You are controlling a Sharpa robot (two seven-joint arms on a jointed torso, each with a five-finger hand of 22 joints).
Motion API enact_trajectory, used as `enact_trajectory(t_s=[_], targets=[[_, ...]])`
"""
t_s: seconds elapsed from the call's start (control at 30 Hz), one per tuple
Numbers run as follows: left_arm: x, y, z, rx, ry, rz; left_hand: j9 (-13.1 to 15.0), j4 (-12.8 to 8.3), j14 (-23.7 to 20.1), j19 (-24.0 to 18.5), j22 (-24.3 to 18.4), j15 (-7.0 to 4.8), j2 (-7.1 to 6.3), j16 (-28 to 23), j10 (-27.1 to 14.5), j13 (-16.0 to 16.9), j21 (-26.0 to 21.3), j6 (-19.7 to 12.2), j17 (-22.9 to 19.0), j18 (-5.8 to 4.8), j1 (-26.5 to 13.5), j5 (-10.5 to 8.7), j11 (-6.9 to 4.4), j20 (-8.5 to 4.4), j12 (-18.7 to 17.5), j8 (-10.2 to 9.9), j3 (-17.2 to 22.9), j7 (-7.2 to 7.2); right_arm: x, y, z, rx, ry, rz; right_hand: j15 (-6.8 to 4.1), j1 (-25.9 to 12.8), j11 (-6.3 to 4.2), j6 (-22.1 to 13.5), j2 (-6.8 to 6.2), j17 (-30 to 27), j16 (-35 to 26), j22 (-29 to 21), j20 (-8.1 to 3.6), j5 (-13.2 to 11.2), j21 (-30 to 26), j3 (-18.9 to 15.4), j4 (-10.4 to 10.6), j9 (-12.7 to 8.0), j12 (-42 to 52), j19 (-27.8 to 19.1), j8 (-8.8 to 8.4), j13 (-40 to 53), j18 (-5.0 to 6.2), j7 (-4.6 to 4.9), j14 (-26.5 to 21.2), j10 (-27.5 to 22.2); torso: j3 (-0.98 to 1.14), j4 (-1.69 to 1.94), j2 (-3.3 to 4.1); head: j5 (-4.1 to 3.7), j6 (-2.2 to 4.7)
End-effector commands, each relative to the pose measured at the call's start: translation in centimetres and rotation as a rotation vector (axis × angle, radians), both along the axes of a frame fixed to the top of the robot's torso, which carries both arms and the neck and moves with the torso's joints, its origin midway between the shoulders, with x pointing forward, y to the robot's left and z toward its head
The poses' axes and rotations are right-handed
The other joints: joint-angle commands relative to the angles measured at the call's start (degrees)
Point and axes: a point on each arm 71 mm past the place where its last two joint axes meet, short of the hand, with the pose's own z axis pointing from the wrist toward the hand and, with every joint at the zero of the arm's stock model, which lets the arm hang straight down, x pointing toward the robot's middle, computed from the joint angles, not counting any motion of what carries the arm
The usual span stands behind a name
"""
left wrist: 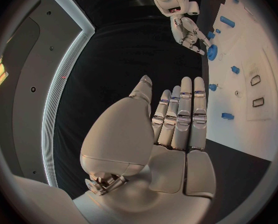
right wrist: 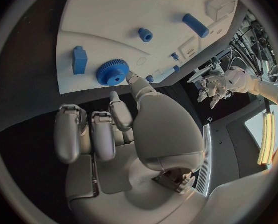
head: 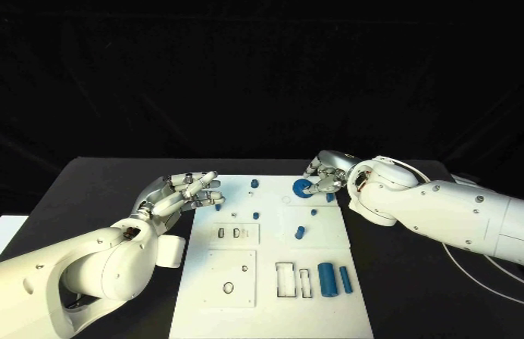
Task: Assemble the parts on the task board
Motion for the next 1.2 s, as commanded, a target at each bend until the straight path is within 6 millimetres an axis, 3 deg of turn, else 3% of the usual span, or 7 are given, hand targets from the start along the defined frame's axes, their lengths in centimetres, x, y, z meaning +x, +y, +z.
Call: enact_trajectory(t_s=[0.03, 0.63, 0.83, 1.0, 1.2], targets=[[-0.04, -0.24, 0.14, -0.013, -0.005, -0.021, -0.04, -0.29, -0.59, -0.37, -0.07, 0.01, 0.44, -0.45, -0.09, -0.06, -0.25, -0.15, 0.12, 0.53, 0.34, -0.21, 0.24, 0.01, -0.22, -0.41, -0.01, 0.42, 0.21, 0.15, -0.29, -0.035, 0.008, -0.002, 0.31, 0.32, 0.2, -0.01, 0.15, 9.6, 0.28, 0.08, 0.3, 0.18, 0.28, -0.42, 0.09, 0.08, 0.29, 0.17, 0.13, 0.24, -0.98, 0.04, 4.92, 0.34, -0.08, 0.1, 0.01, 0.02, -0.19], [-0.01, -0.21, 0.12, -0.012, -0.004, -0.021, -0.04, -0.29, -0.59, -0.37, -0.07, 0.01, 0.44, -0.45, -0.09, -0.06, -0.25, -0.15, 0.12, 0.53, 0.34, -0.21, 0.24, 0.01, -0.22, -0.41, -0.01, 0.42, 0.84, 0.51, -0.83, -0.088, 0.024, -0.011, 0.33, 0.36, 0.2, 0.16, 0.33, 9.81, 0.38, 0.22, 0.33, 0.17, 0.36, -0.5, 0.2, 0.12, 0.36, 0.2, 0.26, 0.37, -1.0, 0.03, 4.95, 0.24, -0.04, 0.0, -0.03, 0.2, -0.56], [0.0, -0.23, 0.08, -0.012, 0.001, -0.026, -0.04, -0.29, -0.59, -0.37, -0.07, 0.01, 0.44, -0.45, -0.09, -0.06, -0.25, -0.15, 0.12, 0.53, 0.34, -0.21, 0.24, 0.01, -0.22, -0.41, -0.01, 0.42, 0.79, 0.55, -1.01, -0.115, 0.029, -0.005, 0.33, 0.66, 0.19, 0.33, 0.45, 9.92, 0.43, 0.3, 0.35, 0.15, 0.41, -0.49, 0.12, 0.17, 0.41, 0.21, 0.38, 0.52, -1.01, 0.01, 4.96, 0.13, -0.03, 0.01, -0.03, -0.2, -0.71], [0.0, -0.26, 0.07, -0.012, 0.002, -0.027, -0.03, -0.4, -0.62, -0.4, -0.09, 0.02, 0.5, -0.52, -0.1, -0.06, -0.28, -0.15, 0.18, 0.54, 0.4, -0.25, 0.24, 0.02, -0.26, -0.43, 0.03, 0.41, 0.79, 0.58, -1.16, -0.127, 0.03, -0.001, 0.29, 1.2, 0.11, 0.94, 0.84, 10.12, 0.53, 0.44, 0.35, 0.16, 0.48, -0.32, -0.01, 0.29, 0.92, 0.21, 0.75, 1.23, -1.03, -0.08, 4.99, 0.28, -0.07, 0.01, -0.02, -0.21, -0.59], [0.01, -0.23, 0.09, -0.012, -0.001, -0.023, -0.03, -0.48, -0.61, -0.4, -0.1, 0.02, 0.54, -0.55, -0.1, -0.05, -0.3, -0.14, 0.21, 0.54, 0.48, -0.28, 0.23, 0.02, -0.28, -0.44, 0.08, 0.41, 0.78, 0.61, -1.27, -0.132, 0.028, 0.0, 0.2, 1.72, -0.02, 1.91, 1.45, 10.36, 0.64, 0.86, 0.29, -0.47, 0.71, 0.11, -0.1, 0.44, 1.88, 0.36, 1.29, 2.42, -1.1, -0.23, 5.02, 0.8, -0.09, 0.05, -0.03, -0.17, -0.93]])
